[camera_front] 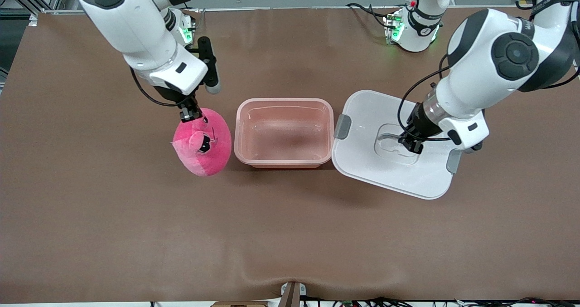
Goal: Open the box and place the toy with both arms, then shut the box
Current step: 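Slide the lid off the box with the left gripper, setting it aside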
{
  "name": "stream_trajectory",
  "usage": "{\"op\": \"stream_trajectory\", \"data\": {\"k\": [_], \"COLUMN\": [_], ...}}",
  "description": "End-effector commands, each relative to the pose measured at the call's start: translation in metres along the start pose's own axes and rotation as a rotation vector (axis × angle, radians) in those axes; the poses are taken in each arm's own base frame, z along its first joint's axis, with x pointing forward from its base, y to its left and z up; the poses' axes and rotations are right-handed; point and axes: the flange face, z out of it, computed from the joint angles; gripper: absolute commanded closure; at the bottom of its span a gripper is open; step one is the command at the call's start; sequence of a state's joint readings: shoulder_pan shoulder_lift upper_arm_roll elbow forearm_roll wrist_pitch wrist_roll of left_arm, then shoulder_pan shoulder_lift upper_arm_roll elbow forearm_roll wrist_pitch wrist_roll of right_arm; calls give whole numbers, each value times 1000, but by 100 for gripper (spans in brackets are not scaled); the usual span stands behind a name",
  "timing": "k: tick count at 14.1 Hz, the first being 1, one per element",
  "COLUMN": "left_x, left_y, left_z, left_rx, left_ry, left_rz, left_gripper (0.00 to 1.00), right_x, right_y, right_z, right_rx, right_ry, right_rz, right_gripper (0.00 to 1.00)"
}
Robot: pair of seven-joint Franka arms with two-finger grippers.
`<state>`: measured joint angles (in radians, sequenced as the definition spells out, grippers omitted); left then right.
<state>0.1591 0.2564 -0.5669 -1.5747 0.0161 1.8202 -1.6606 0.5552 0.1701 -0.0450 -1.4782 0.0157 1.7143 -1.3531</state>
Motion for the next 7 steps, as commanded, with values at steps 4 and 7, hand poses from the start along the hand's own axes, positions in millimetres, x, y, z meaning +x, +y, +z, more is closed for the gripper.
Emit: {"op": "stream_trajectory", "data": {"k": [4, 7], "left_x": [37, 51], "left_y": [-11, -15], "left_z": [8, 13], "left_rx": [89, 126], "left_ry": [-101, -155], "left_rz": [28, 79], "left_gripper": [100, 100], "right_x": [25, 38], "right_y": [-4, -10], "right_z": [13, 20], "right_rx": [44, 70], "right_ry": [63, 59], "right_rz": [-45, -137], "right_gripper": [100, 100]}}
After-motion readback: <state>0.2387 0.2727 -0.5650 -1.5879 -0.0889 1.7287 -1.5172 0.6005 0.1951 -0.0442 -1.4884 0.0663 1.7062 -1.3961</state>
